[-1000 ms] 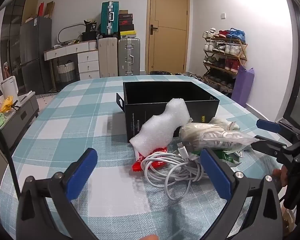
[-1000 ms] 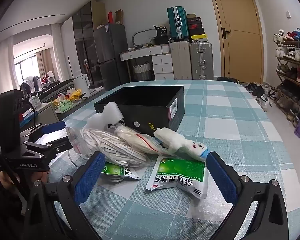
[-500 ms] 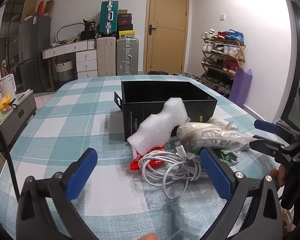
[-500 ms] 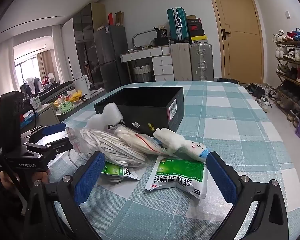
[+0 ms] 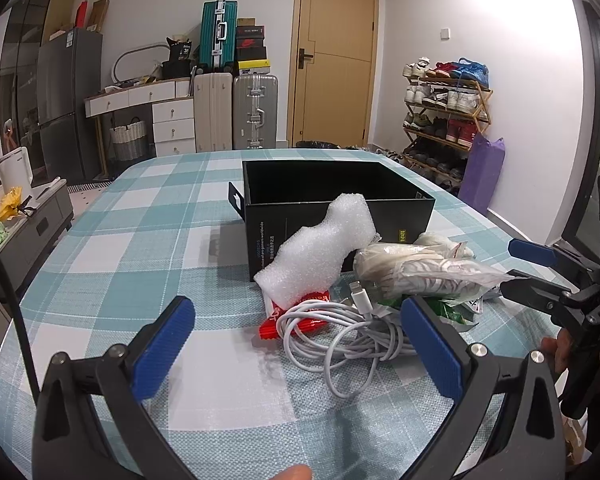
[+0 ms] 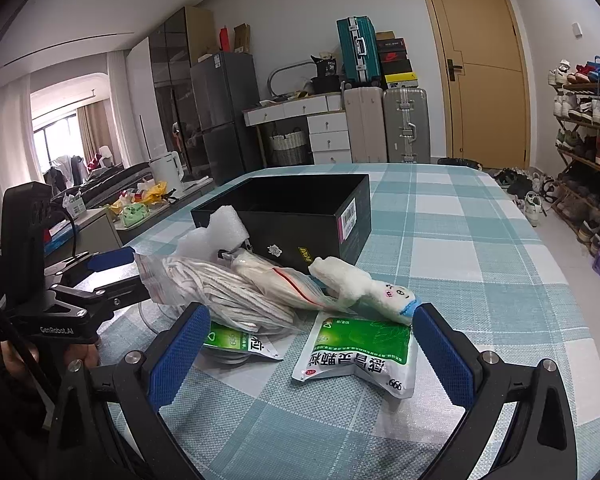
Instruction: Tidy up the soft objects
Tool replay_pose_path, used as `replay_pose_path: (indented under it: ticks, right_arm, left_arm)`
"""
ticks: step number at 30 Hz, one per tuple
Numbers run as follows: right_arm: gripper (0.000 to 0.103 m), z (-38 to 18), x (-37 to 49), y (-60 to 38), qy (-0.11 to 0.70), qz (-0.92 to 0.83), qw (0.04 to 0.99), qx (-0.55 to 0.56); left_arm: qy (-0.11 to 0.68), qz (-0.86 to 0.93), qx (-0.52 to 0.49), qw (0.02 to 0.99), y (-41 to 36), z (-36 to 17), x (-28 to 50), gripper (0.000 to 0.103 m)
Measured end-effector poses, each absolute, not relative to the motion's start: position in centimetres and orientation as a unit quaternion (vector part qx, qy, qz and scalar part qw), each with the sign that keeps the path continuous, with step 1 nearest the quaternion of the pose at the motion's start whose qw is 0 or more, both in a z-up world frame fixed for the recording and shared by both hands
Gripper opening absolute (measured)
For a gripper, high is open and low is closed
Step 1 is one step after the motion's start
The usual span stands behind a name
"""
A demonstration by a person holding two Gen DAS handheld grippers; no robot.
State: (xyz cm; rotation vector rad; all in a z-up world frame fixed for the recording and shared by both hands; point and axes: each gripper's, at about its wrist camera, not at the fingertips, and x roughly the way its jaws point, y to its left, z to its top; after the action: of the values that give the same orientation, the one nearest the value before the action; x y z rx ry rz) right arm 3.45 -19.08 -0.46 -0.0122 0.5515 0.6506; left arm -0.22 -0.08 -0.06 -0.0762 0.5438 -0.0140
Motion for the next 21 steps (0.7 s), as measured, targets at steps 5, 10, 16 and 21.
replay_pose_path:
  ticks: [5,10,16,21]
  right_arm:
    - [0.103,-0.47,3.42,-19.15,0.267,0.315,0.911,-0.006]
    - [0.103,-0.46,3.43,-19.16,0.267,0.316,0.91,-0.005]
    - [0.103,-0.48,3.45,-19.18,0.267,0.315,0.911,-0.005]
    - [0.103,-0.69,3.48,-18.99,0.27,0.312,0.911,-0.007]
  left_arm:
    - [0.269,-0.007,-0.037,0.962,-0.1,-0.08,-0.17,0.103]
    - [0.269,-0.007,-0.037,0.962,-0.06,-0.08,-0.19,0.103]
    - [0.272,-0.006,-0.034,0.962,-0.05,-0.17,-0.09,0.103]
    - [0.273,-0.007,-0.033,0.961,-0.01,-0.21,0.0,0.103]
